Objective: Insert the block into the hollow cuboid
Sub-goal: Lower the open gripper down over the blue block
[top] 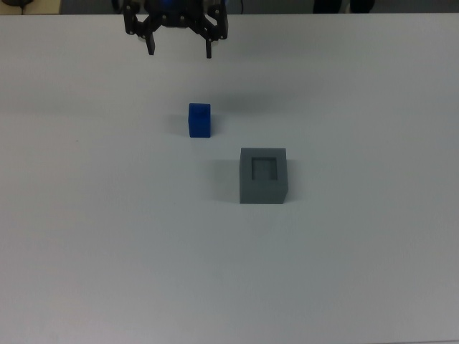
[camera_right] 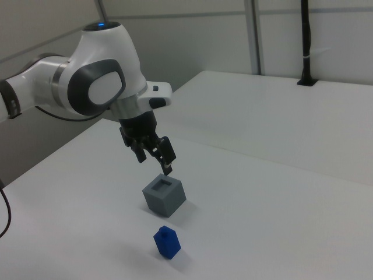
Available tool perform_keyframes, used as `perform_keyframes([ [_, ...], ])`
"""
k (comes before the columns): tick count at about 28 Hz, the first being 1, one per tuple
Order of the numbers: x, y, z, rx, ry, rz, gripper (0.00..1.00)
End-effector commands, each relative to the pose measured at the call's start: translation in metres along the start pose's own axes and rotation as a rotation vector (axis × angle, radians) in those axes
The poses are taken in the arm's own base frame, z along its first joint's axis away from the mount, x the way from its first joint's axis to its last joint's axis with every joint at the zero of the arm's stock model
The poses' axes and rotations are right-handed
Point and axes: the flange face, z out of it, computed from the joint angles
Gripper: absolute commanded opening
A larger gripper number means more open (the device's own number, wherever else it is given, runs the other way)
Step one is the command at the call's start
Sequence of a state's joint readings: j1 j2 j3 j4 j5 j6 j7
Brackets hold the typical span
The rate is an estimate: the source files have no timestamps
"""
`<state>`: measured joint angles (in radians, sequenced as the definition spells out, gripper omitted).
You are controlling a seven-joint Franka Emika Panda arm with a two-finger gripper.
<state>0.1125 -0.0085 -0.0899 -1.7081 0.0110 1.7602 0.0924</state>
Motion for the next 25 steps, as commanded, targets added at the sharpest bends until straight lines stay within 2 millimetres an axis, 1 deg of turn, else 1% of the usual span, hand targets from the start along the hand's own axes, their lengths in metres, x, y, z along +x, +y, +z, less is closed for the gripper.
perform_keyframes([
  [1, -0.009, -0.001, 0.001, -0.014, -0.045, 0.008, 1.00],
  [4, -0.008, -0.002, 0.002, -0.013, -0.038, 0.004, 1.00],
  [7, -0.001, 0.001, 0.011, -0.004, -0.020, 0.004, 1.00],
  [10, -0.007, -0.003, 0.031, -0.003, -0.041, -0.006, 1.00],
  [11, -0.011, -0.009, 0.047, -0.004, -0.050, -0.016, 1.00],
  [15, -0.025, -0.022, 0.095, -0.010, -0.094, -0.043, 1.00],
  [16, -0.030, -0.029, 0.114, -0.011, -0.090, -0.056, 1.00],
  [18, -0.034, -0.032, 0.131, -0.013, -0.085, -0.063, 1.00],
  [22, -0.038, -0.030, 0.158, -0.023, -0.091, -0.066, 1.00],
  [25, -0.036, -0.030, 0.173, -0.031, -0.112, -0.068, 1.00],
])
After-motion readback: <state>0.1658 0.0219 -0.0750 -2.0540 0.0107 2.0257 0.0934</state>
